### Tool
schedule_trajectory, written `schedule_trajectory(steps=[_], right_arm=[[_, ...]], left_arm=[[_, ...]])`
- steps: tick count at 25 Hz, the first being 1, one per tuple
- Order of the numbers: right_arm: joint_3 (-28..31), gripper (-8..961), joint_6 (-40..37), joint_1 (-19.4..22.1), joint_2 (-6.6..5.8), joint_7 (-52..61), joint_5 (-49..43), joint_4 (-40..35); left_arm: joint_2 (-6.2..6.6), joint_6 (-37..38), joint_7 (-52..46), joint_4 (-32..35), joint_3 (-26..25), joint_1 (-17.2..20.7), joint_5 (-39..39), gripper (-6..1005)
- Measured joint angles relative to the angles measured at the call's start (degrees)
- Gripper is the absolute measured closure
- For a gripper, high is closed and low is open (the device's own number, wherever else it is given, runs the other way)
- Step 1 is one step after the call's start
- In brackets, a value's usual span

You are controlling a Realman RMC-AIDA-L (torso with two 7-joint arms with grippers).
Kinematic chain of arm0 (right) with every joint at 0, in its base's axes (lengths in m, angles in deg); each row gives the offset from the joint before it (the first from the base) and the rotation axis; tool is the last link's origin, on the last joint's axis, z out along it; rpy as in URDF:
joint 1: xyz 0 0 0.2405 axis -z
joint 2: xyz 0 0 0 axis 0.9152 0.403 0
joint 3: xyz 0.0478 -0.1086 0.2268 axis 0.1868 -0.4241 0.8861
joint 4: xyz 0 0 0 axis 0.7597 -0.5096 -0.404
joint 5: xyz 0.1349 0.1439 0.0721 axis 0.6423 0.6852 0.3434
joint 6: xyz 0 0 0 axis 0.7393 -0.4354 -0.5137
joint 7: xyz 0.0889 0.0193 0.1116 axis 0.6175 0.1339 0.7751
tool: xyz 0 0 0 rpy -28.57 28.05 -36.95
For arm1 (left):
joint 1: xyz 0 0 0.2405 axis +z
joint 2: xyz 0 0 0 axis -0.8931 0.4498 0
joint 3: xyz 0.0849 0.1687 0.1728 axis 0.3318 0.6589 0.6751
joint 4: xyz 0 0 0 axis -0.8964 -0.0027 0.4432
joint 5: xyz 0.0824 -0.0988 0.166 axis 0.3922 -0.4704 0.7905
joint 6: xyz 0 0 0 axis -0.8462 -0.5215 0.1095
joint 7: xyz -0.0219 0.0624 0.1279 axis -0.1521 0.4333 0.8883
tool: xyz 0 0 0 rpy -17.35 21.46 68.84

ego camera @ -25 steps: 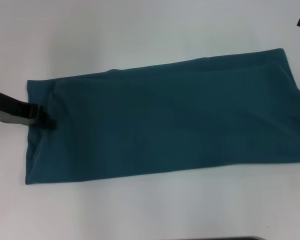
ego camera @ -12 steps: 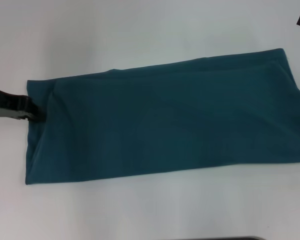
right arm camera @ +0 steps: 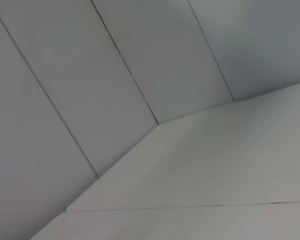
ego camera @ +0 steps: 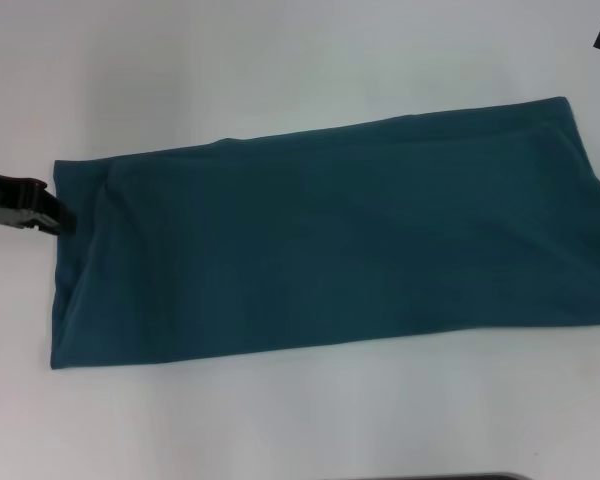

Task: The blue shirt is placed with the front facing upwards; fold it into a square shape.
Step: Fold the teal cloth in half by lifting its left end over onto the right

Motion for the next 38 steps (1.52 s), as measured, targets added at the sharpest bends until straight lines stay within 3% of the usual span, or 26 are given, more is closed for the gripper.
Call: schedule_trajectory(steps=[11, 22, 27, 38], right_arm=[[0.21, 270, 0.0, -0.1, -0.11, 0.18, 0.33, 0.0], [0.24, 270, 0.05, -0.3, -0.11, 0.22, 0.52, 0.09], [0.26, 269, 0.05, -0.23, -0.08, 0.38, 0.52, 0.09], [0.12, 269, 0.04, -0.42, -0.08, 0.37, 0.52, 0.09]], left_arm=[[-0.07, -3.4, -0.36, -0.69, -0.45, -1.1, -0.52, 839], [-0.1, -9.02, -2.18, 1.48, -0.06, -2.11, 0.16, 643], [0.07, -12.98, -2.46, 4.36, -0.01, -2.6, 0.28, 396], [-0.02, -17.24, -2.76, 7.41, 0.01, -3.12, 0.33, 48]])
